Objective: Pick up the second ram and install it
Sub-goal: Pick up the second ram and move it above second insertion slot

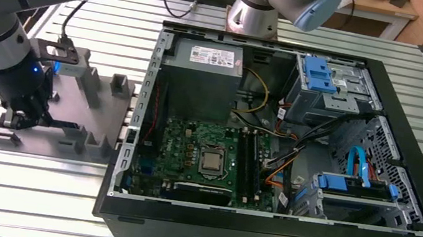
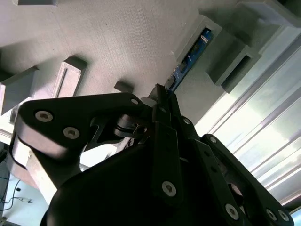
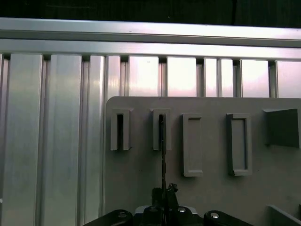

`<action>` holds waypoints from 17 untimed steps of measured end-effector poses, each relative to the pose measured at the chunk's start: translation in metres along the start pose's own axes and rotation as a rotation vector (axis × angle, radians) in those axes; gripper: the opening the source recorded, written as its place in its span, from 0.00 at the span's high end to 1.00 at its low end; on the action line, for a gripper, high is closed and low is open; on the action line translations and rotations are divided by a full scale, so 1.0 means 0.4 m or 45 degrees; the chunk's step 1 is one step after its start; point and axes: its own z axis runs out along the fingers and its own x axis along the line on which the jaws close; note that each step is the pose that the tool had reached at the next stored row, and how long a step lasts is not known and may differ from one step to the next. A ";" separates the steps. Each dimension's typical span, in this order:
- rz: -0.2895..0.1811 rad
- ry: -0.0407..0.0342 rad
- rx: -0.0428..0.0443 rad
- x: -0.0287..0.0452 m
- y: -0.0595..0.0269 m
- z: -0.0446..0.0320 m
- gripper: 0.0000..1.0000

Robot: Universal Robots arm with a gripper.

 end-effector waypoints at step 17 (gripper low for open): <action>0.000 -0.0055 0.000 -0.004 0.002 -0.061 0.86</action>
